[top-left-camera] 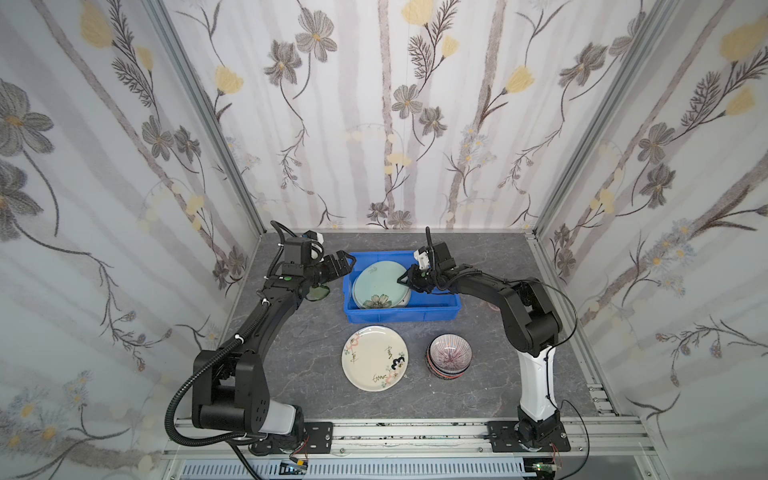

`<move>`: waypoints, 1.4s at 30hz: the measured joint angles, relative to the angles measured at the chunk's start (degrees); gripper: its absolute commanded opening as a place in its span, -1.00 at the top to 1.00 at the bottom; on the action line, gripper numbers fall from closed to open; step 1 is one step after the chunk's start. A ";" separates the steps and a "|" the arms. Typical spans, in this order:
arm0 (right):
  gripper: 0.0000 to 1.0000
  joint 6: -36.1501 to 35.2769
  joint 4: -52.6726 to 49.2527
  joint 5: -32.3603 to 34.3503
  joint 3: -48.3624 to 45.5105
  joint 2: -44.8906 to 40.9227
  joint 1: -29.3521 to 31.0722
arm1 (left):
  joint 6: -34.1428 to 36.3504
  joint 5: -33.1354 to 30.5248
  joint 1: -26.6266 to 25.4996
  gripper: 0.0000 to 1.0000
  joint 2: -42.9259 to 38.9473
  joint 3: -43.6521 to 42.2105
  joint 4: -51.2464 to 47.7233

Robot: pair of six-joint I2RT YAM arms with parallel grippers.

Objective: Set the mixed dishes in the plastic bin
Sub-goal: 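Lower the bowl into the bin with the right gripper while the left releases, then open the right gripper and withdraw it while the left arm draws back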

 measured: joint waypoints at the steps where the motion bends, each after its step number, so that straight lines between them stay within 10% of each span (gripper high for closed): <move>1: 0.34 -0.04 -0.09 0.22 0.00 0.00 0.00 | 0.00 0.02 0.00 -1.00 0.00 0.00 0.00; 33: 0.08 -7.63 -6.23 9.16 0.72 -3.80 0.35 | -0.24 -0.44 0.04 -1.00 -0.39 -0.59 -0.02; 42: -0.07 -13.46 -11.63 13.68 0.31 -15.30 3.54 | -4.63 -4.85 -0.09 -1.00 -11.58 -10.67 -0.59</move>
